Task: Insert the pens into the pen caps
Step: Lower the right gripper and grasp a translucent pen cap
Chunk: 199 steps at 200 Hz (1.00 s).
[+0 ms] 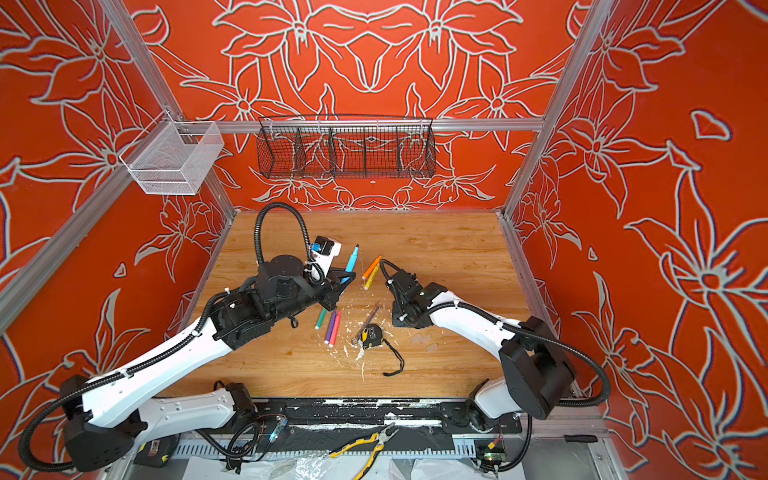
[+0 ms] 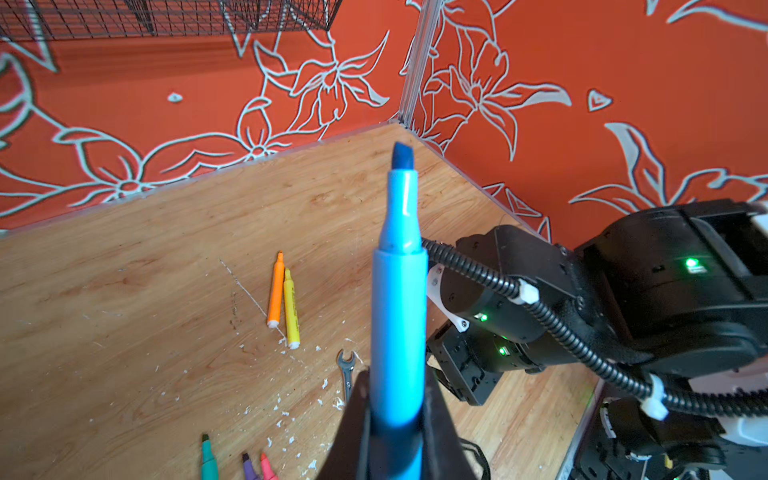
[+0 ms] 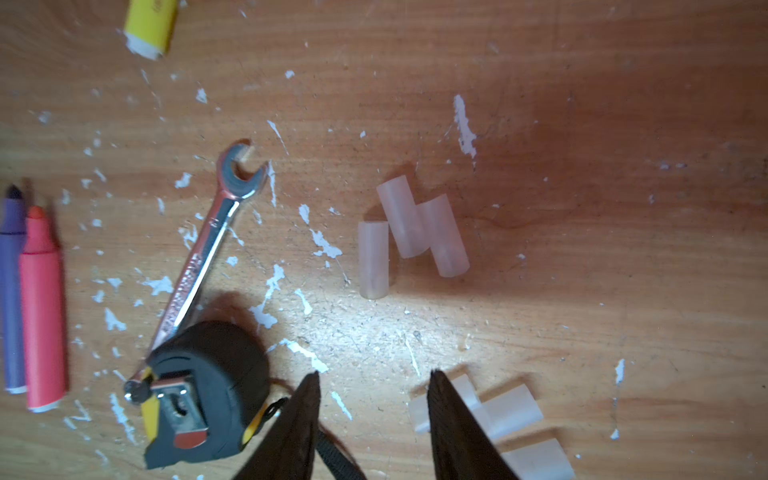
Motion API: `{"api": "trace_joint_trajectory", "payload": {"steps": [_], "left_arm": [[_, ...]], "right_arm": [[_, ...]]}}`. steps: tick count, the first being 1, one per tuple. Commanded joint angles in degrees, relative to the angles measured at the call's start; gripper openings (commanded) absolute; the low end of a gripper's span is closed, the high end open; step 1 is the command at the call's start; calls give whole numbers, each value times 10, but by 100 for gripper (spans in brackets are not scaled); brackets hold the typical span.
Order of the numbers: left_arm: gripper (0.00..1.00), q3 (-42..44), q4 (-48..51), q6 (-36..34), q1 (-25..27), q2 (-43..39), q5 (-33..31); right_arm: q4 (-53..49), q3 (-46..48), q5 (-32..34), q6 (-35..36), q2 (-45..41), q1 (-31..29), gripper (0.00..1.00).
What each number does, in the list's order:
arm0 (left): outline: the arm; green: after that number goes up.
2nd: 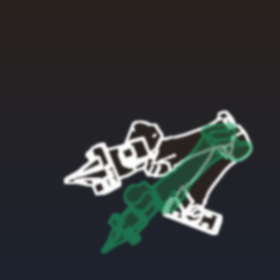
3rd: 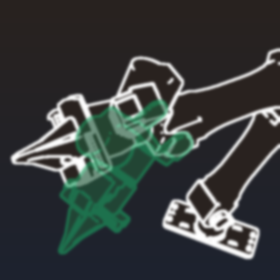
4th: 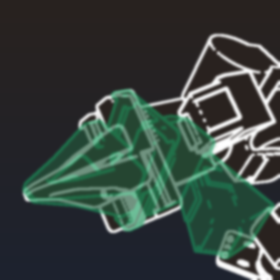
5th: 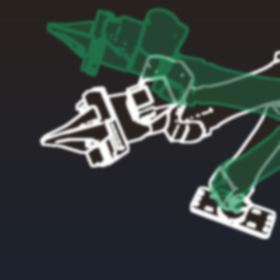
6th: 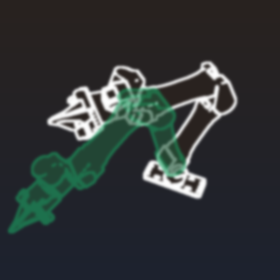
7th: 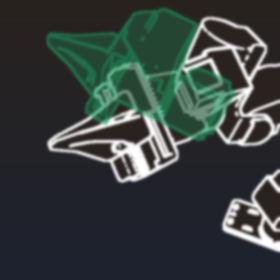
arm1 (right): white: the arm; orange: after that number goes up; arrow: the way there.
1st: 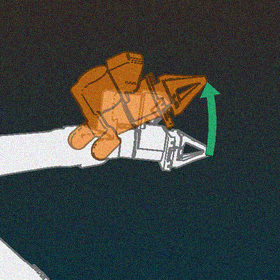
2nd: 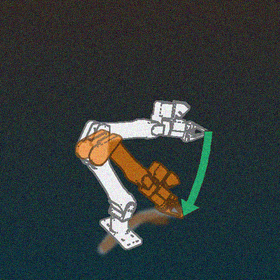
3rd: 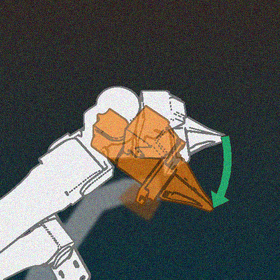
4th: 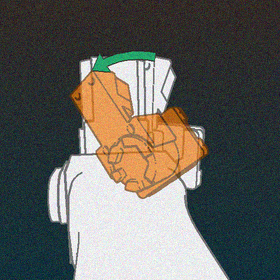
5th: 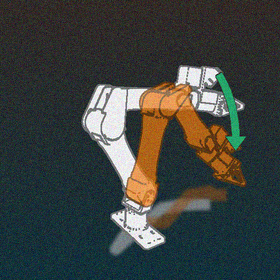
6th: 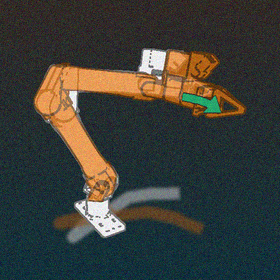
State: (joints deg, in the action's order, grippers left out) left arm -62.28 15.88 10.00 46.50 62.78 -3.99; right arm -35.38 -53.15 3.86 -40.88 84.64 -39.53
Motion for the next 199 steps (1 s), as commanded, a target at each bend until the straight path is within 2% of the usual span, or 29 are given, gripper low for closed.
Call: {"api": "trace_joint_trajectory", "payload": {"steps": [1, 13, 34, 72, 136, 181, 199], "left_arm": [[0, 32, -27, -12, -2, -11, -22], [0, 22, -12, -6, -2, -12, -31], [0, 11, 2, -4, -2, -31, -5], [0, 17, 20, 1, -2, -86, -51], [0, 9, 25, 1, -2, -45, -60], [0, 14, 22, -2, -2, -52, -65], [0, 14, 22, -6, -2, -56, -69]], "right_arm": [[-23, -40, 3, -4, 40, -5, 39], [-25, -50, 7, 2, 53, -6, 39], [-10, -55, -5, 10, 69, -6, 39], [-26, -90, 15, 25, 127, -6, 36], [-39, -105, 59, 25, 162, -6, 36], [-27, -109, 54, 26, 182, -6, 36], [-26, -118, 51, 28, 193, -6, 31]]}}
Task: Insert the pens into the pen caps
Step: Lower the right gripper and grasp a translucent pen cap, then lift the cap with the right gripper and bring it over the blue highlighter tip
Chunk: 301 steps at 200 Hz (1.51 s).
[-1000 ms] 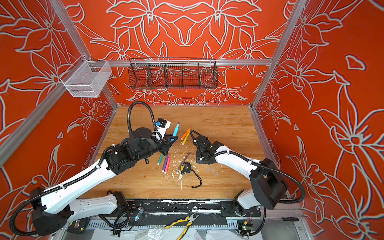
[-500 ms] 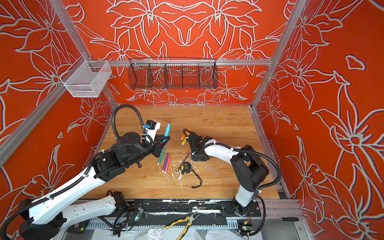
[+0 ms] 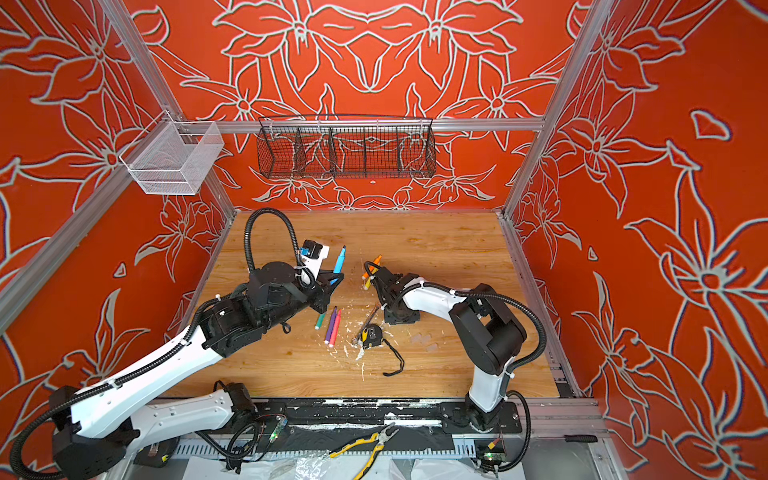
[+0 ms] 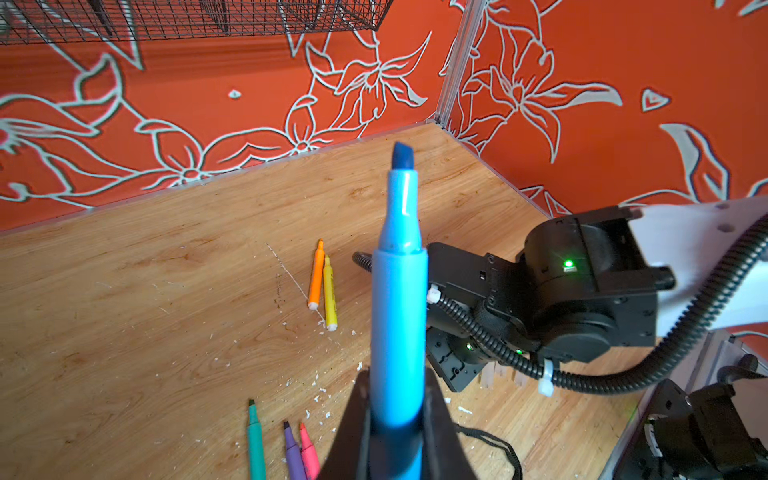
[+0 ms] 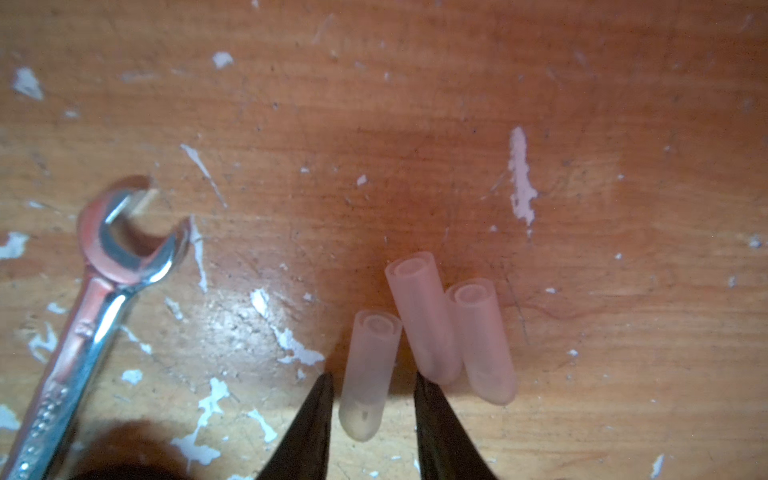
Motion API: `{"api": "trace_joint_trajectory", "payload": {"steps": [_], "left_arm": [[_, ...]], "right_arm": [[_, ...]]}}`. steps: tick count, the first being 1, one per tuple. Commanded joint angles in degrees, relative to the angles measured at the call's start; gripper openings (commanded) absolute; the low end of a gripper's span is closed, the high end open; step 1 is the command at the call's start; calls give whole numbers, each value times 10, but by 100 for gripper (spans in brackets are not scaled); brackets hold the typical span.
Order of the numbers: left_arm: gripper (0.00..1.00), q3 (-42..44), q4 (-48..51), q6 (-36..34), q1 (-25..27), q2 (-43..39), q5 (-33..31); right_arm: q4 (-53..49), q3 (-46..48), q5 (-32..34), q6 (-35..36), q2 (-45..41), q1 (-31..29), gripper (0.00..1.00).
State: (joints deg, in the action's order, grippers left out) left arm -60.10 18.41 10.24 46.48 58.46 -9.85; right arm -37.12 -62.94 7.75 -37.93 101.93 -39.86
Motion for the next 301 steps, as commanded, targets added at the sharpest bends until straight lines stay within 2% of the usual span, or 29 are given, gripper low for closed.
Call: {"api": "trace_joint_trajectory", "payload": {"steps": [1, 69, 87, 118, 166, 195, 210, 234, 259, 301], "left_arm": [[0, -8, -4, -9, -2, -12, -11], [0, 0, -9, -19, -2, -35, -49], [0, -3, -9, -25, -3, -31, -58], [0, -42, 15, -34, -8, -15, -107], [0, -75, 31, -54, -9, 0, -75], [0, -98, 21, -57, -9, 28, -18], [0, -113, 29, -44, -9, 43, -9], [0, -97, 23, -36, -9, 37, 35], [0, -63, 6, -29, -9, 23, 79], [0, -31, -26, -26, -9, 32, 127]], "right_arm": [[-9, -21, 12, -1, 20, -2, 31], [-7, -39, 9, -3, 49, -2, 27], [-10, -31, 14, 0, 40, -2, 22], [4, 0, 17, -7, 8, -2, 21], [18, 27, -24, -15, -41, -2, 16], [5, 41, 6, -34, -108, -3, 16], [21, 60, 12, -47, -142, -3, 16], [30, 75, 13, -58, -173, -3, 16], [30, 77, 56, -62, -204, -1, 16], [152, 94, 43, -75, -268, 16, 16]]}}
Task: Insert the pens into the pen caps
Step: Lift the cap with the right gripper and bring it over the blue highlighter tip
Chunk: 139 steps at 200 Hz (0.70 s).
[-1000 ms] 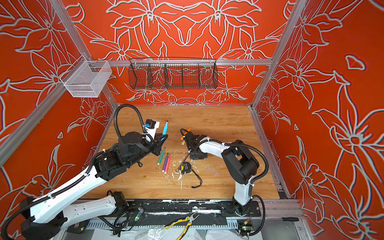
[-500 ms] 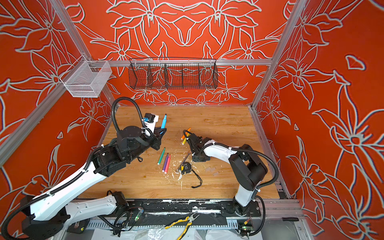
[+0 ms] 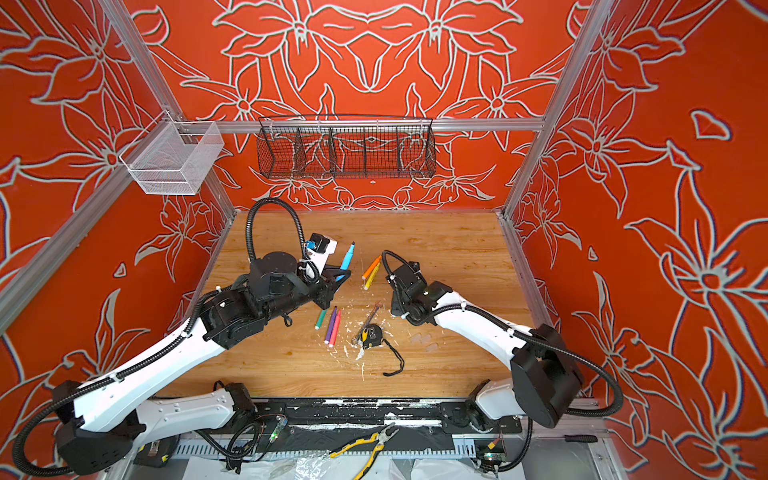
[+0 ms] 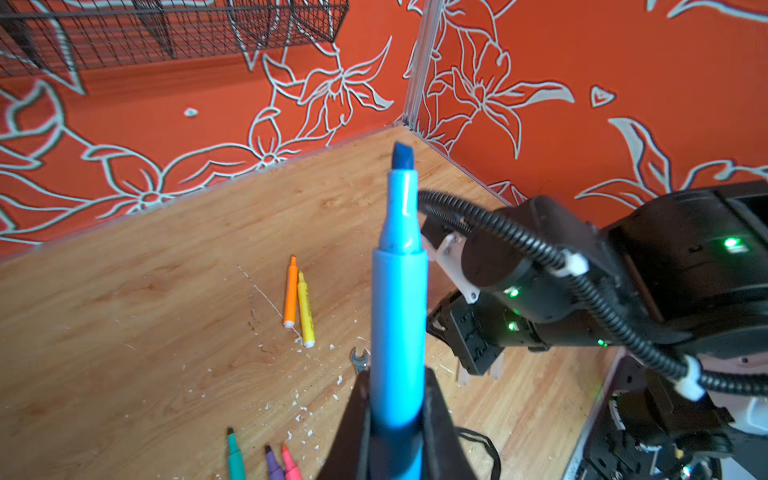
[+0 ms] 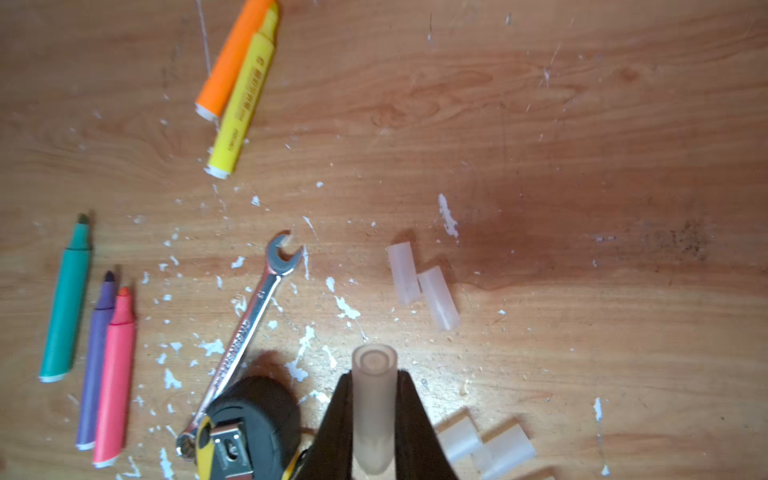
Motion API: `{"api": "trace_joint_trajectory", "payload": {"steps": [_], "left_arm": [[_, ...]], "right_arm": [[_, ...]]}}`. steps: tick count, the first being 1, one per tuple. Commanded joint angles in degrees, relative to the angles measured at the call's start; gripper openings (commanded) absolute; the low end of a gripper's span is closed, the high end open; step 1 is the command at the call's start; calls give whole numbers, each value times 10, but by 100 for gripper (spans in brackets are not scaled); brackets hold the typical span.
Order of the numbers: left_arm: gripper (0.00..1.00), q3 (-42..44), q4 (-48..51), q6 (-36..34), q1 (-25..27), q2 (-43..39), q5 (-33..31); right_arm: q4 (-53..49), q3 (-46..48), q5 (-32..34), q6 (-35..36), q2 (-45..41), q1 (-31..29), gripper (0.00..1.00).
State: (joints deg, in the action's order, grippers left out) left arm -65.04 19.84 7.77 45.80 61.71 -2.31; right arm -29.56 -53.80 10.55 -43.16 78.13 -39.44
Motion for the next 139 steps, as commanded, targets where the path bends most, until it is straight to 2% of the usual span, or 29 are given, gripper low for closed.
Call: {"api": "trace_joint_trajectory", "payload": {"steps": [1, 49, 82, 102, 120, 139], "left_arm": [[0, 20, -42, -3, -2, 0, 53], [0, 43, -84, -28, -2, 13, 48], [0, 40, -82, -41, -2, 17, 3], [0, 40, -88, -46, -2, 16, -6], [0, 35, -87, -54, -2, 19, -2], [0, 29, -82, -56, -2, 23, -5]], "right_arm": [[77, 2, 15, -23, -31, 13, 16], [137, -40, -9, -19, -74, 77, 13], [201, -53, 10, -9, -108, 87, 13], [205, -91, 15, -8, -118, 91, 13], [232, -107, -18, 4, -126, 90, 12], [306, -68, -57, 0, -152, 91, 13]]}}
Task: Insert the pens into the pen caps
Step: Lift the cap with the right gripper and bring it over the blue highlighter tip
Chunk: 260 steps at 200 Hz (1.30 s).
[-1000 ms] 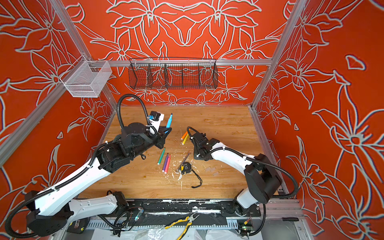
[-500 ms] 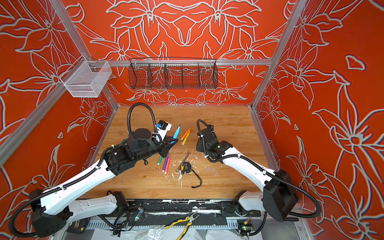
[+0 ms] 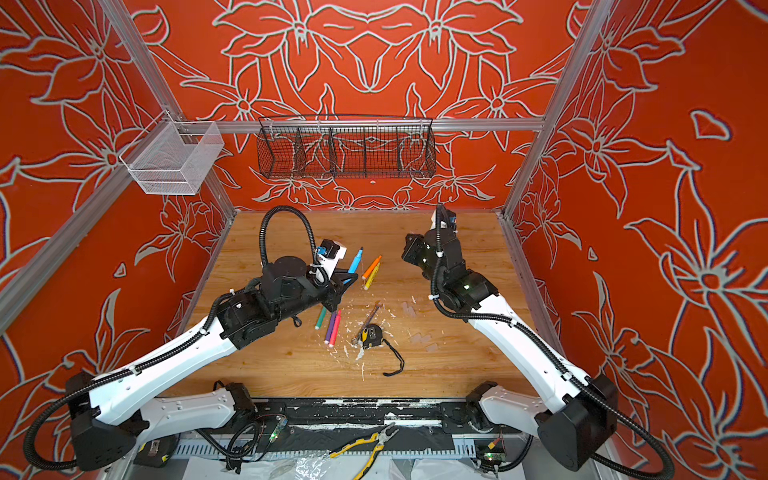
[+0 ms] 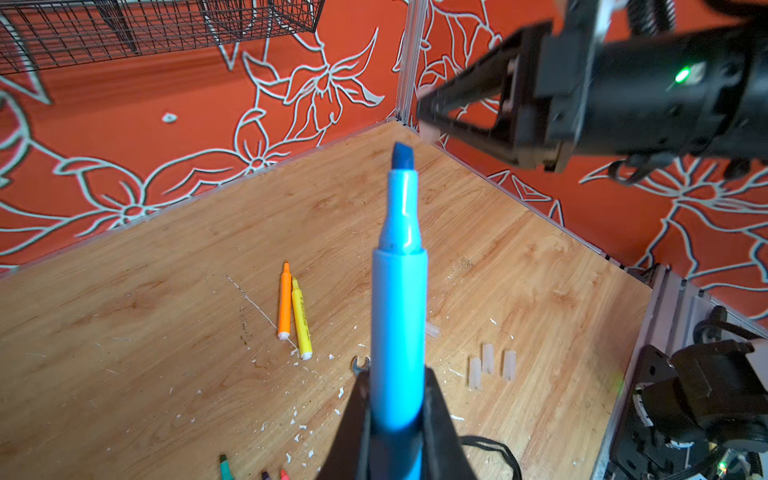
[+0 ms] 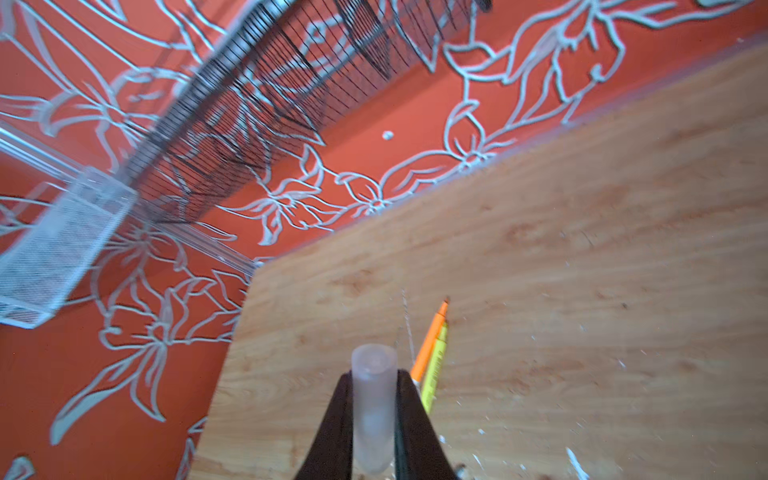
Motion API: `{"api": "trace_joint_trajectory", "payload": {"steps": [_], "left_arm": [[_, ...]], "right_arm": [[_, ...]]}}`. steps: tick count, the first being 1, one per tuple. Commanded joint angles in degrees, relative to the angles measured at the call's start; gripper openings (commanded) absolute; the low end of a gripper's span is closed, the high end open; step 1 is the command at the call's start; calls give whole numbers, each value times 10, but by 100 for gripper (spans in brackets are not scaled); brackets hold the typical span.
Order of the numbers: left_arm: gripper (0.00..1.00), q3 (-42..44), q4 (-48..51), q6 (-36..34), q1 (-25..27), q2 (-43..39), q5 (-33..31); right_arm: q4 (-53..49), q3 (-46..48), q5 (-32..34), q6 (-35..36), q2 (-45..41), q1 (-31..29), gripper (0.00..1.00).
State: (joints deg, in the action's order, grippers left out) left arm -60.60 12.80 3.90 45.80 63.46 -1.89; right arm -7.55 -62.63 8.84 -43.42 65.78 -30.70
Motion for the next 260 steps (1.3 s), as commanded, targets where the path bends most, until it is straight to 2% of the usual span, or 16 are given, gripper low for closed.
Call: {"api": "trace_joint_trajectory", "payload": {"steps": [1, 19, 36, 64, 102, 135, 177, 260], "left_arm": [[0, -16, -11, -17, -2, 5, -9], [0, -9, -16, -10, -2, -2, -1], [0, 9, -36, 6, -2, -9, 17], [0, 8, -38, 46, -2, 9, 46], [0, 9, -53, 96, 1, 22, 96], [0, 7, -58, 99, 1, 21, 95], [0, 8, -62, 89, 0, 20, 100], [0, 25, -72, 100, 1, 5, 92]], "right_arm": [[92, 23, -41, 2, -30, 4, 13], [177, 73, -79, -6, -57, 3, 18], [248, 106, -115, -19, -68, 3, 18], [284, 109, -171, -40, -65, -6, 14], [319, 109, -191, -35, -59, -41, 15], [304, 97, -201, -31, -62, -50, 15], [348, 131, -187, -30, -62, -57, 19], [370, 140, -199, -40, -46, -71, 19]]}}
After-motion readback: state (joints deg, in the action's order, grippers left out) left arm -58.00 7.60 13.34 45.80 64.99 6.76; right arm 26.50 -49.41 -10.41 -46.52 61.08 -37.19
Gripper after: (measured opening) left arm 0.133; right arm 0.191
